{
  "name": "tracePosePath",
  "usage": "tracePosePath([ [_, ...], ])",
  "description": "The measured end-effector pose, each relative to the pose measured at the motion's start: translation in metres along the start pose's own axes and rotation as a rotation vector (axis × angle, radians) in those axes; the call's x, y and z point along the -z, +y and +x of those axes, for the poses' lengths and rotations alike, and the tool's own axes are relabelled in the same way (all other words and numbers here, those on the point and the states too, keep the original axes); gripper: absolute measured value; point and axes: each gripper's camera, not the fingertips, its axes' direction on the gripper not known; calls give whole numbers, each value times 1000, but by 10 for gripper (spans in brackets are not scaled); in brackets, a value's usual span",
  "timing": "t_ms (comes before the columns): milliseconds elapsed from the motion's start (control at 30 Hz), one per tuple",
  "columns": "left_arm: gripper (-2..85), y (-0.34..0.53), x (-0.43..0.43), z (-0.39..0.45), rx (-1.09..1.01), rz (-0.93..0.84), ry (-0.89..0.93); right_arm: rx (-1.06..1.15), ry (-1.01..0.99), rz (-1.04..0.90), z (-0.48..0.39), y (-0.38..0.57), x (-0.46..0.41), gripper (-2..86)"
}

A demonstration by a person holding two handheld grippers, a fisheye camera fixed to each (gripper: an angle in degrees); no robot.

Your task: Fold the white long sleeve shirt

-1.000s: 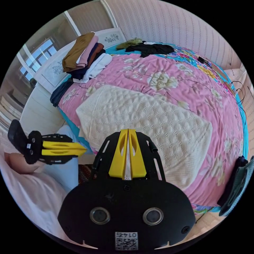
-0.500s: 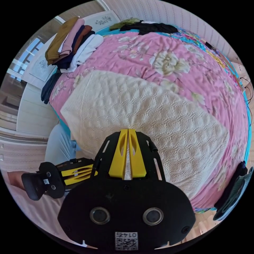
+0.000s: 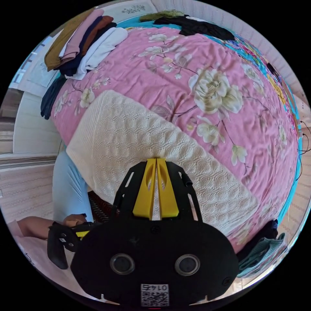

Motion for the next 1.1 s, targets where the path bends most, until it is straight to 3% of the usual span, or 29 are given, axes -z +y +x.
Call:
tracePosePath([
  [233, -10, -10, -48, -1, -3, -203, 16, -4, 12, -21, 5, -12, 3, -5],
  [433, -10, -14, -56, -3, 19, -163, 42, 48, 127, 34, 14, -3, 18, -5],
  [567, -10, -21, -59, -2, -6, -165, 32, 1, 105, -79, 36, -15, -28, -6],
  [800, -10, -36, -63, -8, -30, -165, 43, -78, 34, -77, 70, -3, -31, -8],
  [900, -10, -40, -53, -22, 45, -137, 110, -124, -47, 39, 90, 26, -23, -7],
  [1100, -9, -37, -17, -52, 165, -40, 150, -334, -213, 475, 137, 180, 23, 1],
])
